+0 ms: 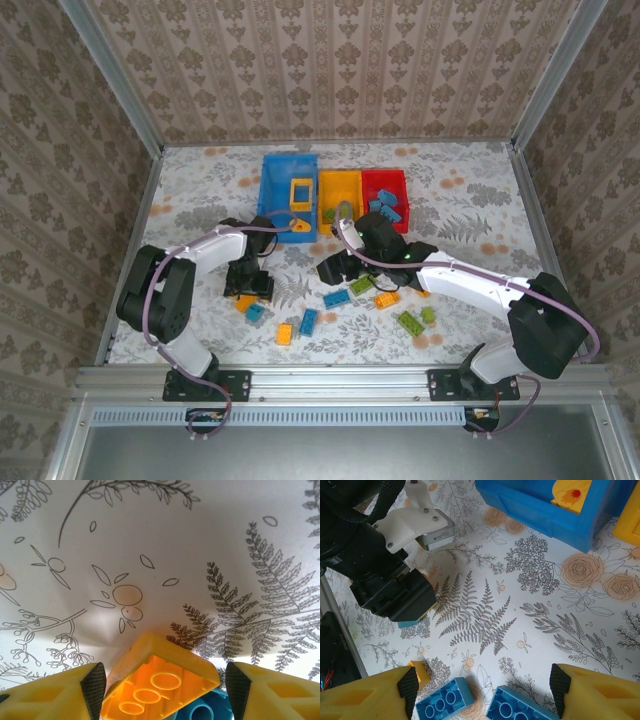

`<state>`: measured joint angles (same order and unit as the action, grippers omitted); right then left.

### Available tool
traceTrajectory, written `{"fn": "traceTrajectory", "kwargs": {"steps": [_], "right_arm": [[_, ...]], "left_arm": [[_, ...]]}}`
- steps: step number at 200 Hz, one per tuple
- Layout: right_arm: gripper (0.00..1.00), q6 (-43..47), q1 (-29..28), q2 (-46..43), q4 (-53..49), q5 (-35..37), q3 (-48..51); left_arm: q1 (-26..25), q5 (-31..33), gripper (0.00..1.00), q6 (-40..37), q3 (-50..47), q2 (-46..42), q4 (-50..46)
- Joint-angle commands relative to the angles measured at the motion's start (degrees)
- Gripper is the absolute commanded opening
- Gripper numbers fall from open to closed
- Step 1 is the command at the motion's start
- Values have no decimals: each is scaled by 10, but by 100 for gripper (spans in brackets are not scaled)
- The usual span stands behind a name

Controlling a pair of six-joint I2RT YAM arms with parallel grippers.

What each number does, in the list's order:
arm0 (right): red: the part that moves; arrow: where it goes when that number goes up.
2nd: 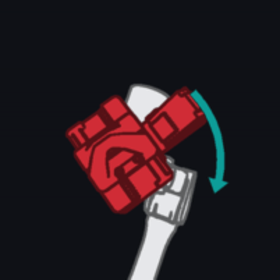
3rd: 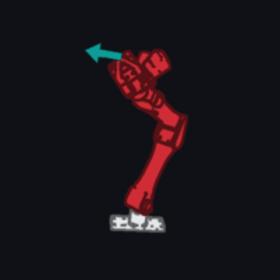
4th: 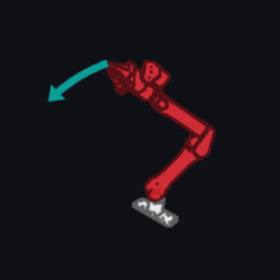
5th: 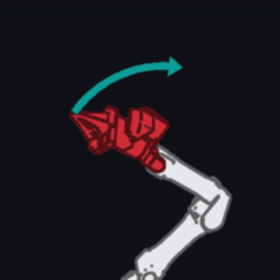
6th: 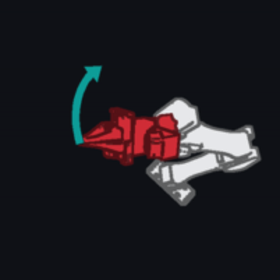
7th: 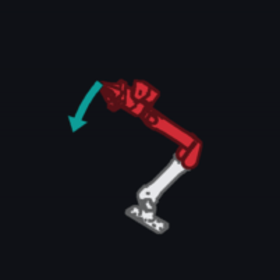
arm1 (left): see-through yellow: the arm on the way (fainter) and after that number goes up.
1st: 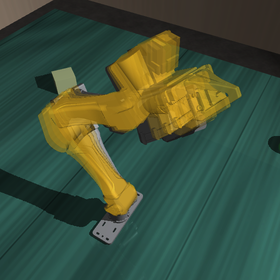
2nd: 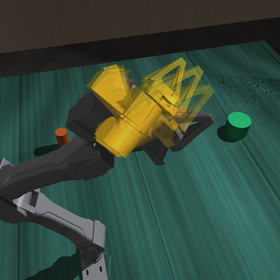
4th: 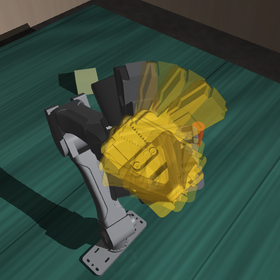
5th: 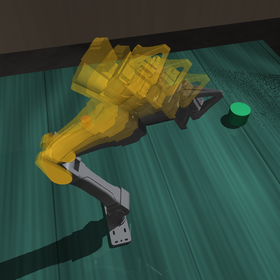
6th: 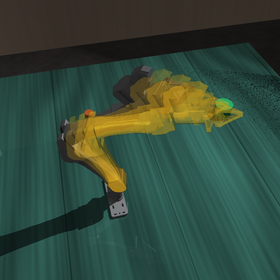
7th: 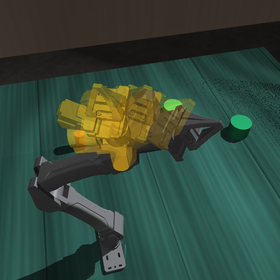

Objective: Sort the legos into containers by color

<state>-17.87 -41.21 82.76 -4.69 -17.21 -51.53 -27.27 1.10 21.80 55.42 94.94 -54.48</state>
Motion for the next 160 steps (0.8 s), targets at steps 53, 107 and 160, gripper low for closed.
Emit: {"fn": "traceTrajectory", "kwargs": {"steps": [53, 107, 160], "right_arm": [[73, -18, -3, -15, 32, -56, -4], [73, -26, -3, -8, 25, -63, -11], [73, -19, -2, -5, 12, -58, -18]], "left_arm": [[7, 33, 46, 14, -1, 10, 13], [7, 25, 52, 24, -1, 27, 19], [7, 33, 36, 33, -2, 12, 24]]}}
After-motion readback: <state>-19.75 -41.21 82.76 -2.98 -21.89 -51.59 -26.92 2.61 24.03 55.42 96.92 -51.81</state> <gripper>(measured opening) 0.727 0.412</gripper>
